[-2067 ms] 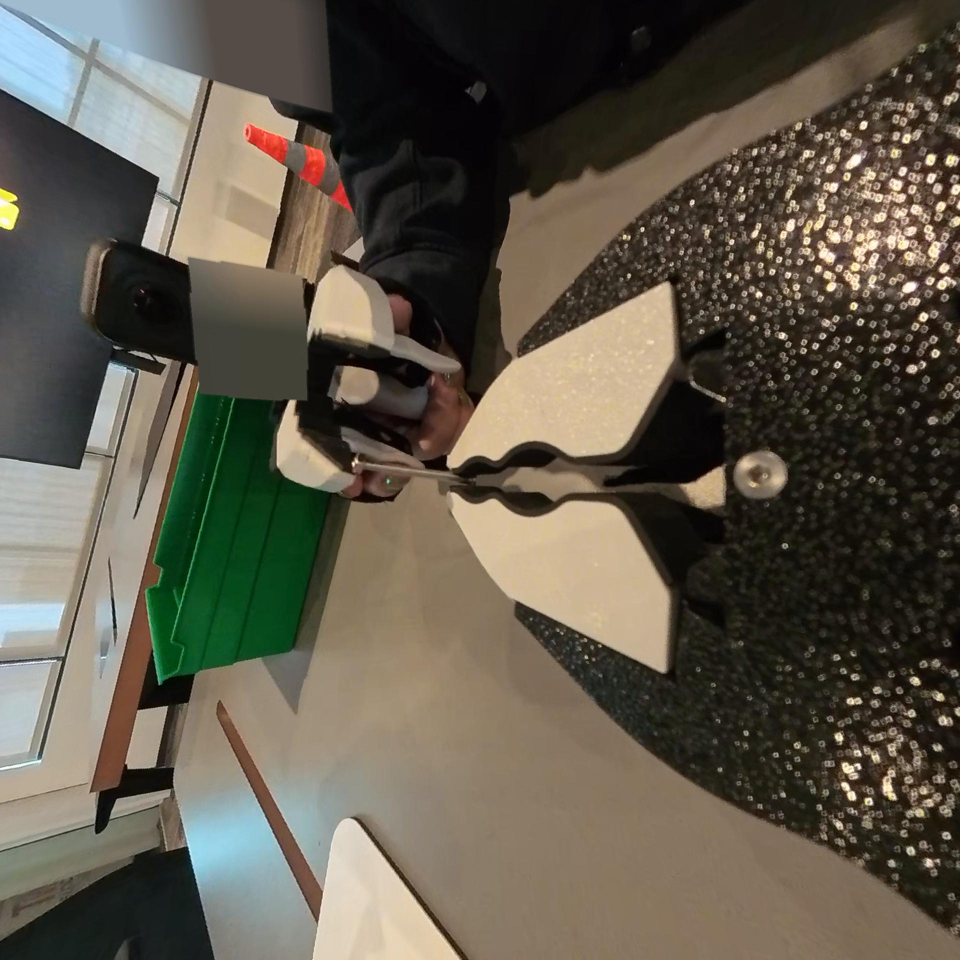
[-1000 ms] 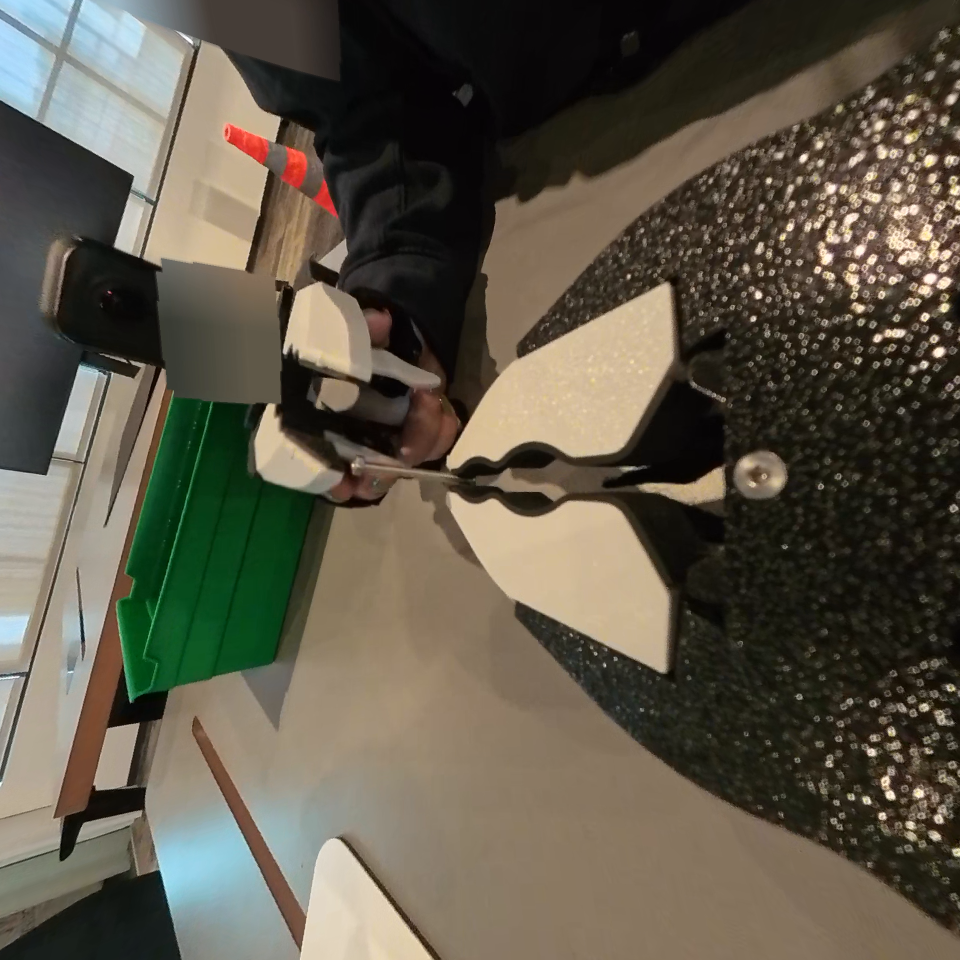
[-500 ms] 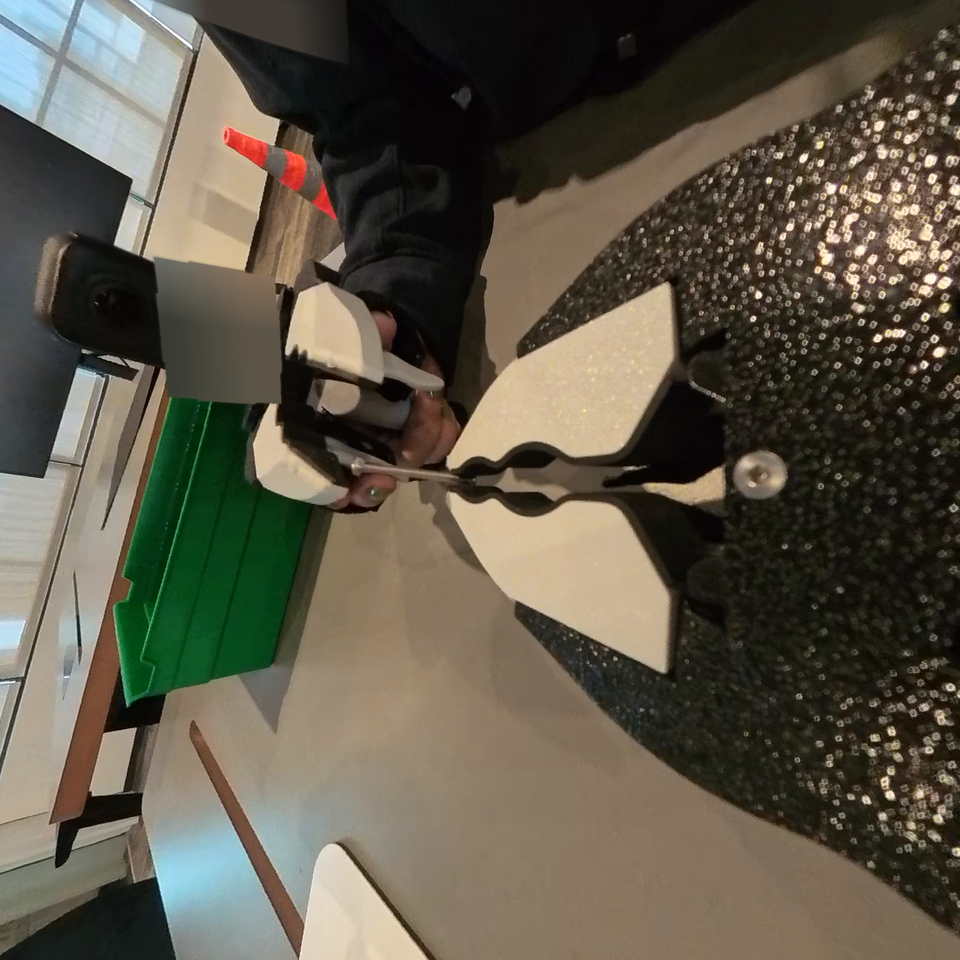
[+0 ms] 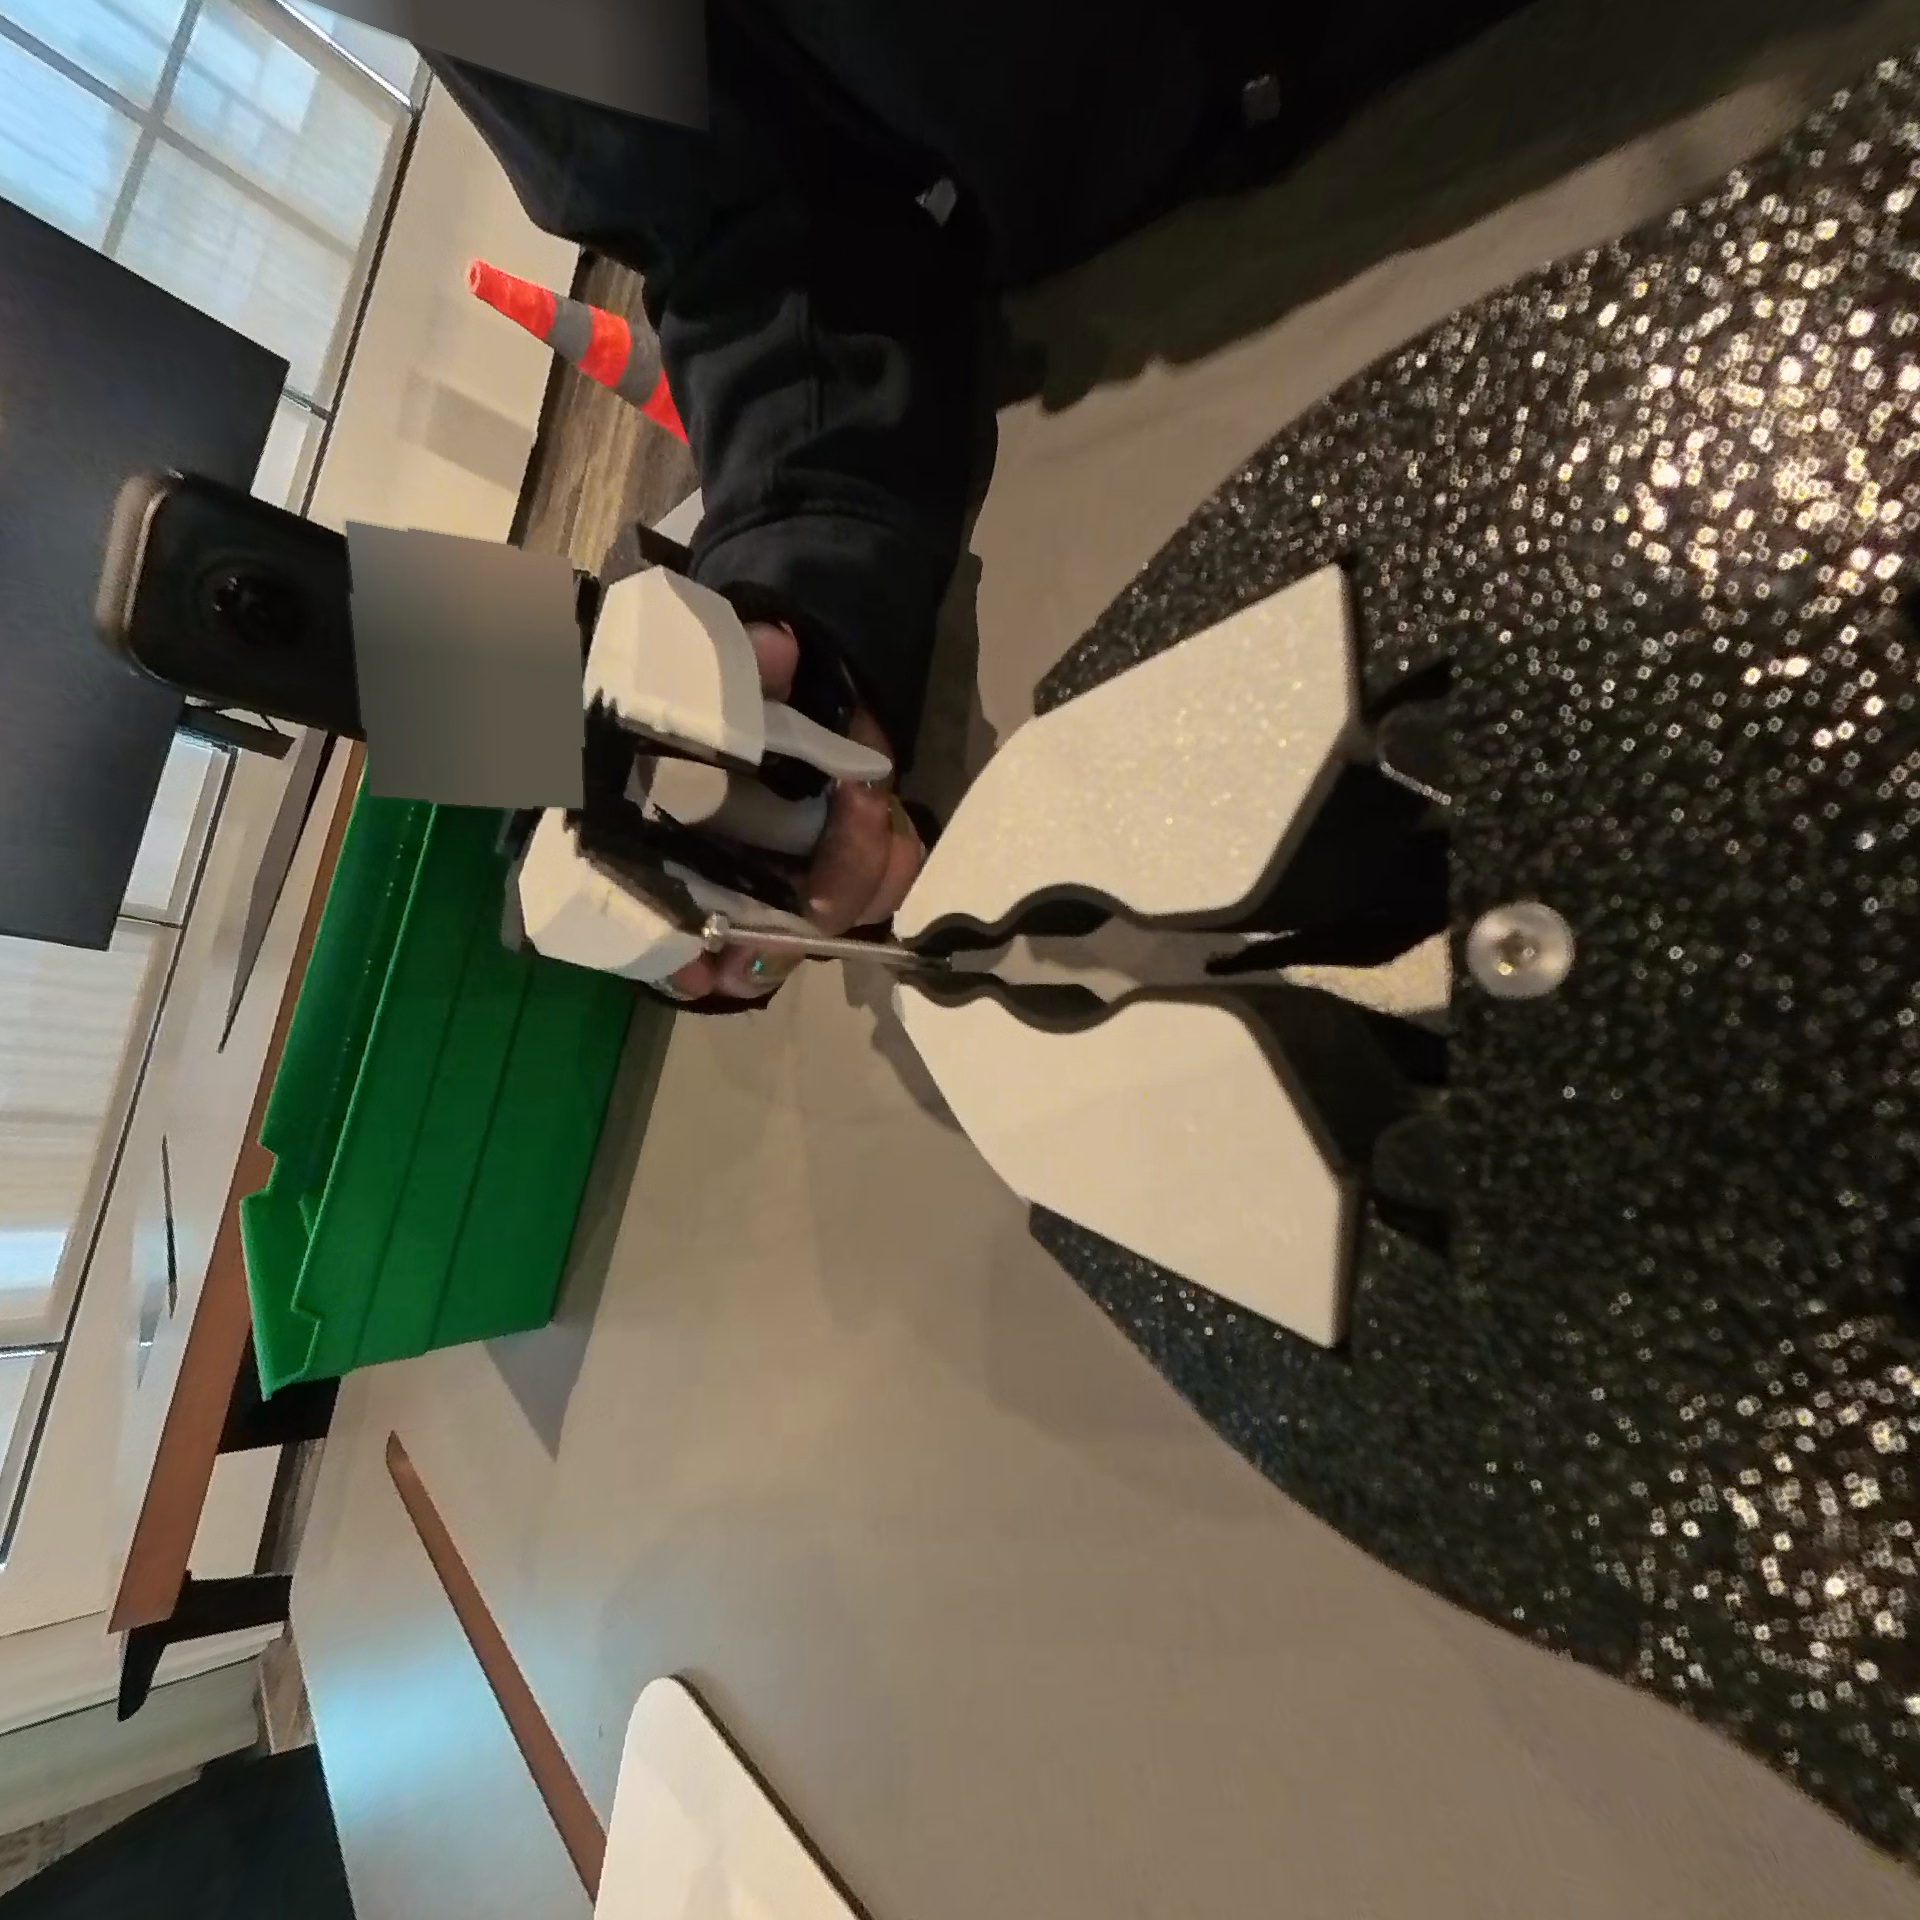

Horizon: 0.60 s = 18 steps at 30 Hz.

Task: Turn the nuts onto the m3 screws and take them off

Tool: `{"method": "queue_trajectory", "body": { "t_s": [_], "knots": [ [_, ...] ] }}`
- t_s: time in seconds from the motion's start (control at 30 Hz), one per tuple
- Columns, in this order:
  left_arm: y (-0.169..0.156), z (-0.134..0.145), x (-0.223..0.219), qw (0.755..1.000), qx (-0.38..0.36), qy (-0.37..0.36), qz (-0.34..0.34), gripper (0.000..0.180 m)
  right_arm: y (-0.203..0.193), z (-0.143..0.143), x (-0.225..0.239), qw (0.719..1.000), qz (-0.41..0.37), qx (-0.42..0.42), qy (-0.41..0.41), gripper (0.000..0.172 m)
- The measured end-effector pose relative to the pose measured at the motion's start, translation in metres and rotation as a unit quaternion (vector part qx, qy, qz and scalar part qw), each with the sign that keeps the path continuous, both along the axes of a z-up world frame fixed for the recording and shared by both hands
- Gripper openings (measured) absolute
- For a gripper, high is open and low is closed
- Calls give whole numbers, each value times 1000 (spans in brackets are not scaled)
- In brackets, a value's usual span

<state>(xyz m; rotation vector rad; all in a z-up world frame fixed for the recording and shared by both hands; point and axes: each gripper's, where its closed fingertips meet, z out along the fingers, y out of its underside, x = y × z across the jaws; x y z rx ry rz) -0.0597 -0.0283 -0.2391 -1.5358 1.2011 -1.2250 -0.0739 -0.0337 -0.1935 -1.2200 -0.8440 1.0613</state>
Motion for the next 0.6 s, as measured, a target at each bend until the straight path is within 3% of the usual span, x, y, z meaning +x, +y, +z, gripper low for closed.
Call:
{"method": "queue_trajectory", "body": {
  "t_s": [0.6],
  "knots": [
    [0, -1, 1, 1000, -1, 2, 0, 3, 0, -1, -1, 1000, 1, -1, -5, 23]
  ]
}}
